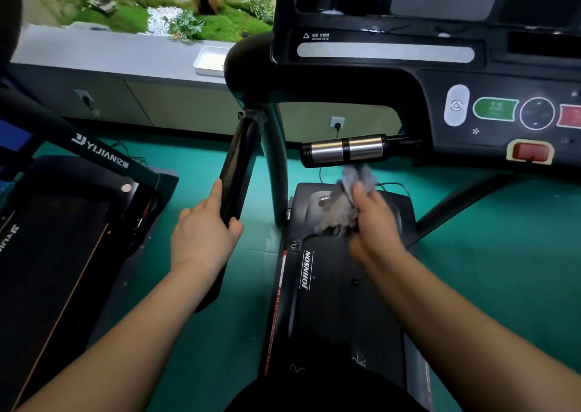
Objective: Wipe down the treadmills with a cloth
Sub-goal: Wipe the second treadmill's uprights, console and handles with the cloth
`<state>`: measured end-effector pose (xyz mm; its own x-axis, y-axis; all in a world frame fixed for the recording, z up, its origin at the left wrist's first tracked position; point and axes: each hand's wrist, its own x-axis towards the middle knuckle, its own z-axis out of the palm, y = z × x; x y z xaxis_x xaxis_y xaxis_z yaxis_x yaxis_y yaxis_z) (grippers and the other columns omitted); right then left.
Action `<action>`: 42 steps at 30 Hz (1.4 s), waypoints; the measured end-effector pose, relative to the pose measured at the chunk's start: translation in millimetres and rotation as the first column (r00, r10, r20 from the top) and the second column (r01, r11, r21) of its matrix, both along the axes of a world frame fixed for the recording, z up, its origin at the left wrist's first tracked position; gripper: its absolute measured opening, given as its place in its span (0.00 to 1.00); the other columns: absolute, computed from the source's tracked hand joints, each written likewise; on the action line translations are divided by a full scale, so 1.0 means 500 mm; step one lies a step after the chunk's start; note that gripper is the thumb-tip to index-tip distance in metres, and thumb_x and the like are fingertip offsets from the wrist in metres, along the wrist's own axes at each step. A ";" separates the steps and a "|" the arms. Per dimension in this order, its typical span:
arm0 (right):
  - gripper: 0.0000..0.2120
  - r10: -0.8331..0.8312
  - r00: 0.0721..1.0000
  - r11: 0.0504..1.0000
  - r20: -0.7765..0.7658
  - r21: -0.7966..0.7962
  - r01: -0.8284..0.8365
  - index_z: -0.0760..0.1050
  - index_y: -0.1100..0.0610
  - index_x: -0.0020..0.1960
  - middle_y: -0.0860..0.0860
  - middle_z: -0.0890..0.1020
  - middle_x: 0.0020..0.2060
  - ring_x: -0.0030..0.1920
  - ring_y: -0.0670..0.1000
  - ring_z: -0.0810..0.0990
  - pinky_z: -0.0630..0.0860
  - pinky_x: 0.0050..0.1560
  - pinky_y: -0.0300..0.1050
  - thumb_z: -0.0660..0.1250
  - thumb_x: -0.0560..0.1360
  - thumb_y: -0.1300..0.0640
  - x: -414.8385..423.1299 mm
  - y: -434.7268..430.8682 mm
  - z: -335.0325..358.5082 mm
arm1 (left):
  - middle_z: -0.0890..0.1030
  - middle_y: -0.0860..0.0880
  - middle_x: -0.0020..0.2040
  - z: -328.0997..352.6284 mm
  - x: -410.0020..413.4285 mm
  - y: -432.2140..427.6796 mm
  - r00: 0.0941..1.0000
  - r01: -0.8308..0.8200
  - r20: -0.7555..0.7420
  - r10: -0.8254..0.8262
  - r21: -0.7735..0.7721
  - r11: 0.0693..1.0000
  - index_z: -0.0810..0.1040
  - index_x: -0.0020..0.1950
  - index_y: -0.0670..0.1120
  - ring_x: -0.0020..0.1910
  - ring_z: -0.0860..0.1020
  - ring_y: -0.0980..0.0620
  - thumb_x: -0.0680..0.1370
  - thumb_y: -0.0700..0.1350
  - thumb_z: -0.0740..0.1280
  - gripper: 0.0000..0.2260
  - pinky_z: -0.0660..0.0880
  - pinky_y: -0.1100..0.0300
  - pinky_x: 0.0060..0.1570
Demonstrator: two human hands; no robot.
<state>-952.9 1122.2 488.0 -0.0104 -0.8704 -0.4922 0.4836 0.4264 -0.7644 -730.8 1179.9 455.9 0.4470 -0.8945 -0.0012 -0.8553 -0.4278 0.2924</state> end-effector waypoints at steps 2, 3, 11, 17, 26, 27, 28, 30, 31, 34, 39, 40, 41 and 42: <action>0.06 0.034 0.998 0.997 0.057 -0.074 -0.030 0.71 0.62 0.55 0.59 0.80 0.45 0.46 0.57 0.81 0.77 0.58 0.59 0.58 0.81 0.60 0.018 -0.031 0.021 | 0.78 0.47 0.59 -0.002 0.001 0.000 1.000 -0.003 0.000 0.003 -0.004 1.000 0.52 0.78 0.55 0.54 0.71 0.42 0.75 0.52 0.61 0.33 0.72 0.50 0.48; 0.05 0.053 0.996 0.997 0.076 -0.068 -0.048 0.69 0.63 0.54 0.59 0.79 0.43 0.43 0.55 0.80 0.78 0.56 0.59 0.58 0.81 0.61 0.030 -0.040 0.029 | 0.78 0.47 0.59 -0.002 0.001 0.001 1.000 -0.007 -0.001 0.007 -0.003 1.000 0.52 0.78 0.55 0.55 0.71 0.42 0.75 0.53 0.61 0.33 0.71 0.50 0.48; 0.06 0.223 0.970 0.975 0.094 0.005 -0.224 0.70 0.65 0.53 0.60 0.78 0.42 0.40 0.58 0.79 0.78 0.51 0.63 0.60 0.81 0.61 0.125 -0.038 0.023 | 0.78 0.47 0.59 -0.001 0.000 0.000 1.000 -0.012 0.005 0.012 0.003 1.000 0.53 0.77 0.56 0.55 0.71 0.42 0.74 0.53 0.62 0.33 0.72 0.50 0.49; 0.08 0.163 0.986 0.987 0.026 -0.021 -0.162 0.70 0.61 0.42 0.56 0.81 0.31 0.29 0.52 0.81 0.81 0.31 0.49 0.61 0.80 0.62 0.080 -0.033 0.029 | 0.79 0.47 0.58 0.000 0.001 0.001 1.000 -0.007 0.000 0.007 0.007 1.000 0.53 0.77 0.56 0.53 0.72 0.42 0.74 0.53 0.62 0.33 0.72 0.51 0.46; 0.05 -0.079 0.996 0.989 0.033 -0.121 0.083 0.74 0.57 0.54 0.57 0.83 0.43 0.43 0.57 0.82 0.80 0.45 0.58 0.64 0.78 0.58 -0.077 -0.016 0.044 | 0.78 0.46 0.59 0.003 0.001 0.002 1.000 -0.002 0.006 0.002 0.002 1.000 0.54 0.77 0.55 0.54 0.72 0.41 0.74 0.52 0.62 0.33 0.72 0.50 0.48; 0.07 -0.057 0.992 0.981 -0.115 -0.193 0.034 0.75 0.55 0.55 0.56 0.84 0.45 0.45 0.56 0.83 0.81 0.48 0.57 0.66 0.77 0.58 -0.076 0.005 0.048 | 0.78 0.46 0.59 0.003 0.000 0.003 1.000 -0.002 0.006 0.002 -0.001 1.000 0.54 0.77 0.55 0.54 0.72 0.41 0.74 0.52 0.62 0.33 0.72 0.50 0.48; 0.08 -0.076 0.957 0.956 -0.279 -0.295 -0.010 0.75 0.51 0.54 0.54 0.83 0.49 0.49 0.54 0.83 0.80 0.51 0.53 0.68 0.76 0.57 -0.073 0.022 0.059 | 0.78 0.46 0.60 0.003 0.000 0.003 1.000 -0.002 0.005 0.002 0.000 1.000 0.54 0.77 0.55 0.54 0.72 0.41 0.74 0.52 0.62 0.33 0.72 0.50 0.48; 0.12 -0.267 0.803 0.832 -0.533 -0.548 -0.087 0.73 0.46 0.52 0.50 0.80 0.52 0.53 0.48 0.80 0.76 0.53 0.37 0.70 0.74 0.60 -0.073 0.022 0.094 | 0.78 0.46 0.61 0.006 -0.001 0.002 1.000 -0.004 0.006 0.004 0.002 1.000 0.53 0.77 0.54 0.55 0.72 0.41 0.74 0.53 0.62 0.33 0.72 0.49 0.50; 0.13 -0.400 0.685 0.733 -0.609 -0.661 -0.160 0.73 0.47 0.53 0.50 0.78 0.53 0.54 0.48 0.78 0.72 0.55 0.33 0.70 0.73 0.61 -0.079 0.003 0.107 | 0.78 0.46 0.61 0.007 -0.002 0.002 1.000 -0.004 0.008 0.004 0.003 1.000 0.53 0.77 0.54 0.55 0.72 0.41 0.74 0.52 0.62 0.33 0.72 0.49 0.50; 0.10 -0.604 0.232 0.590 -0.763 -0.623 -0.514 0.78 0.58 0.55 0.57 0.76 0.56 0.60 0.54 0.73 0.65 0.68 0.44 0.66 0.74 0.60 -0.107 -0.087 0.102 | 0.78 0.46 0.60 0.008 -0.003 0.003 1.000 -0.006 -0.002 0.006 0.001 1.000 0.53 0.77 0.55 0.54 0.72 0.41 0.74 0.52 0.62 0.33 0.73 0.50 0.48; 0.26 -0.573 -0.263 0.620 -0.776 -0.200 -0.759 0.70 0.58 0.69 0.54 0.73 0.67 0.74 0.57 0.62 0.46 0.74 0.57 0.64 0.74 0.49 -0.137 -0.103 0.066 | 0.79 0.46 0.57 0.006 0.002 0.004 1.000 0.004 -0.021 -0.004 -0.006 1.000 0.53 0.77 0.55 0.52 0.72 0.42 0.74 0.53 0.62 0.33 0.74 0.51 0.44; 0.30 -0.560 -0.255 0.588 -0.788 -0.161 -0.793 0.66 0.58 0.72 0.54 0.70 0.69 0.75 0.57 0.60 0.46 0.75 0.56 0.66 0.71 0.51 -0.148 -0.099 0.069 | 0.79 0.46 0.56 0.005 0.003 0.003 1.000 0.006 -0.020 -0.006 -0.007 1.000 0.53 0.77 0.55 0.52 0.73 0.42 0.74 0.53 0.62 0.33 0.73 0.52 0.43; 0.34 -0.553 -0.266 0.559 -0.790 -0.115 -0.821 0.63 0.58 0.74 0.54 0.68 0.71 0.75 0.57 0.60 0.47 0.74 0.56 0.67 0.69 0.55 -0.160 -0.097 0.074 | 0.79 0.46 0.55 0.005 0.003 0.003 1.000 0.007 -0.018 -0.007 -0.009 1.000 0.53 0.77 0.55 0.51 0.72 0.43 0.74 0.53 0.62 0.33 0.72 0.52 0.42; 0.36 -0.557 -0.292 0.536 -0.778 -0.068 -0.841 0.62 0.58 0.74 0.54 0.67 0.71 0.74 0.57 0.62 0.48 0.74 0.56 0.68 0.68 0.59 -0.170 -0.100 0.078 | 0.79 0.47 0.55 0.004 0.003 0.002 1.000 0.008 -0.017 -0.008 -0.009 1.000 0.53 0.77 0.55 0.51 0.72 0.43 0.74 0.53 0.62 0.33 0.71 0.53 0.41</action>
<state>-1037.8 1072.2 527.2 0.5113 -0.7731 0.3753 -0.8478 -0.5254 0.0727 -729.4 1181.0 457.9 0.4396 -0.8982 -0.0005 -0.8537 -0.4180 0.3107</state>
